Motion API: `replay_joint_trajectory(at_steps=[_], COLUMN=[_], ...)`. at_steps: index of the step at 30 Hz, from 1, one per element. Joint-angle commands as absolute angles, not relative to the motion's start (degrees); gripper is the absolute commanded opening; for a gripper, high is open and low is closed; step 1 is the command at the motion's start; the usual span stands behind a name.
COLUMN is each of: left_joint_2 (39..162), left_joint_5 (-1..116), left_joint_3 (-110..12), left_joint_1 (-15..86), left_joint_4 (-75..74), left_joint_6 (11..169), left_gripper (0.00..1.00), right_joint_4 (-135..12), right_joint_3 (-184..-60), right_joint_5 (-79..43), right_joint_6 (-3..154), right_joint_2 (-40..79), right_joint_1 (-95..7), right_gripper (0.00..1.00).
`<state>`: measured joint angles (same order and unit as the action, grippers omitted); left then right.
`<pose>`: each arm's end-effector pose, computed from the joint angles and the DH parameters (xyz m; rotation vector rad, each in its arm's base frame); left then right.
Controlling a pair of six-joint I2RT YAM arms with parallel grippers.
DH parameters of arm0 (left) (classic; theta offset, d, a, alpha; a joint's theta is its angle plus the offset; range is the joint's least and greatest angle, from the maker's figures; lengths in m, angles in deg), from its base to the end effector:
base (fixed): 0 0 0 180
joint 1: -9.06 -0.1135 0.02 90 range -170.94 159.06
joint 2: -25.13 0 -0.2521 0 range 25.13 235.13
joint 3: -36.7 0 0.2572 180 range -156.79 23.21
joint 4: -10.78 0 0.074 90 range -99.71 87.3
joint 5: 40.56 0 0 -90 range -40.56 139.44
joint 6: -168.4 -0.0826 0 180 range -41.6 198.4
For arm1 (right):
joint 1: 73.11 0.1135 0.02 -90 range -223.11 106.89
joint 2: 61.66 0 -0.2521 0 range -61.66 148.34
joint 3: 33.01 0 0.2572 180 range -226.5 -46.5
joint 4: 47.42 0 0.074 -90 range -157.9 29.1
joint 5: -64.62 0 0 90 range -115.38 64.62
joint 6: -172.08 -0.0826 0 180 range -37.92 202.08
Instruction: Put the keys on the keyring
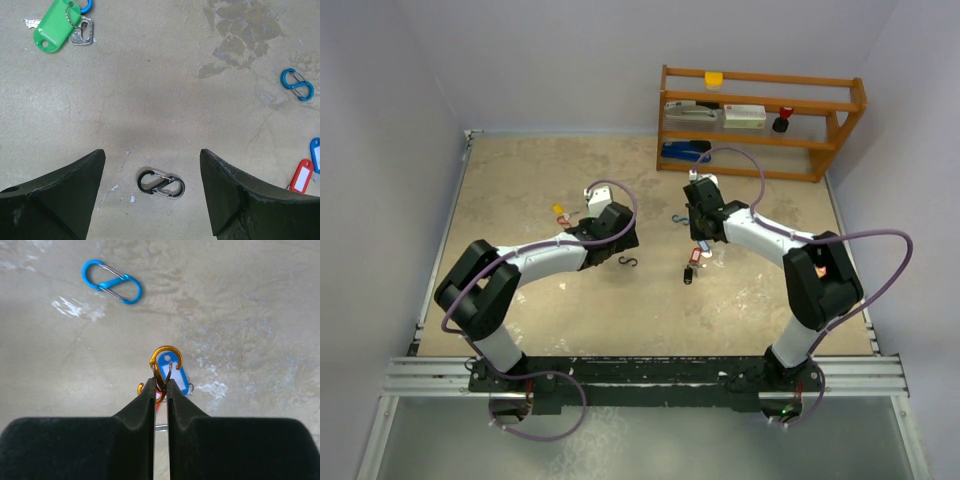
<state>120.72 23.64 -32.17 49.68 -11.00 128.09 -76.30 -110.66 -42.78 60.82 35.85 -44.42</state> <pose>0.3062 -0.2153 0.1376 -0.3833 2.2919 -0.2480 0.3589 0.1683 0.1612 -0.0173 2.3712 0.0479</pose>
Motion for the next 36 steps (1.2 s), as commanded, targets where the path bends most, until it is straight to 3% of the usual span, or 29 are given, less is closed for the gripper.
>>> replay_joint_trajectory(at_steps=[1, 36], left_joint_2=[119.1, 119.7], left_joint_5=[23.2, 23.2], left_joint_3=[-32.0, -32.7], left_joint_1=[49.5, 49.5], left_joint_4=[-9.5, -9.9], left_joint_6=[126.8, 126.6], left_gripper=[0.74, 0.74], right_joint_4=[-79.2, -77.5], right_joint_3=[-108.9, -105.2], right_joint_5=[-47.5, -47.8], right_joint_6=[60.8, 62.0], right_joint_2=[33.5, 34.7], right_joint_1=[-44.7, -48.2], right_gripper=[0.02, 0.0])
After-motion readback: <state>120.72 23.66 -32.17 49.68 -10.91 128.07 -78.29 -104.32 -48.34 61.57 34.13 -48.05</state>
